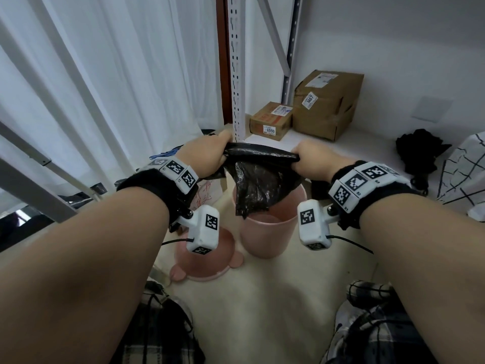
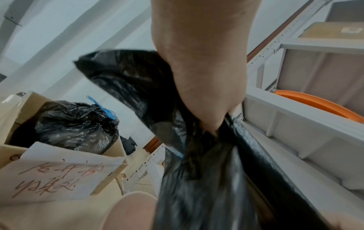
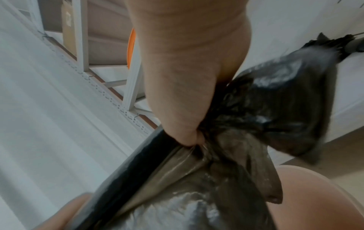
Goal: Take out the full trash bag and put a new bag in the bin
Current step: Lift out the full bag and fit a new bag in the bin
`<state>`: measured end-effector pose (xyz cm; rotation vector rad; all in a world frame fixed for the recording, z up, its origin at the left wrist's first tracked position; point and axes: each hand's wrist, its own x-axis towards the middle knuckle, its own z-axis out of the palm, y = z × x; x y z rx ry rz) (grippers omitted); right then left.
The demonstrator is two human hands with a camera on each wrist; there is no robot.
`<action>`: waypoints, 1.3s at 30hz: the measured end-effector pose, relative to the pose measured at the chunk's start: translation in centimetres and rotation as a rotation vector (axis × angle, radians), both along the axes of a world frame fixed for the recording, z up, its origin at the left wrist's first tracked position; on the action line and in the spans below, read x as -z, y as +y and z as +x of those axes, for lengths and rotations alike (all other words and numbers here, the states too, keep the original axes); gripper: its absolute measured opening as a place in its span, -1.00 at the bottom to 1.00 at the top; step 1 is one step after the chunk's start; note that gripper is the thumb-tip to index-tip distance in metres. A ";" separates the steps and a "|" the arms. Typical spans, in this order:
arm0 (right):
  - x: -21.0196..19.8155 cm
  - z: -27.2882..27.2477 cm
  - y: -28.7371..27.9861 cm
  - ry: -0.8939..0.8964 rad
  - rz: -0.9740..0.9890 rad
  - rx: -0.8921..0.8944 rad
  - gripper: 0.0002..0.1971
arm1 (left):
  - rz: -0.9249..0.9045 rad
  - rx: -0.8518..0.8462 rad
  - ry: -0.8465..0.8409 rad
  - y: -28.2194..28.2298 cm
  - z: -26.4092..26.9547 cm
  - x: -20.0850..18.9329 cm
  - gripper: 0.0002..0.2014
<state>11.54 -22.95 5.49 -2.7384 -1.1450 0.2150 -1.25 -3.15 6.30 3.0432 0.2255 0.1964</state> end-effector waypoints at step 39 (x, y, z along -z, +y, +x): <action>-1.4 -1.4 1.7 -0.156 0.268 -0.199 -0.63 | -0.543 0.023 0.104 -2.7 1.4 0.6 -0.26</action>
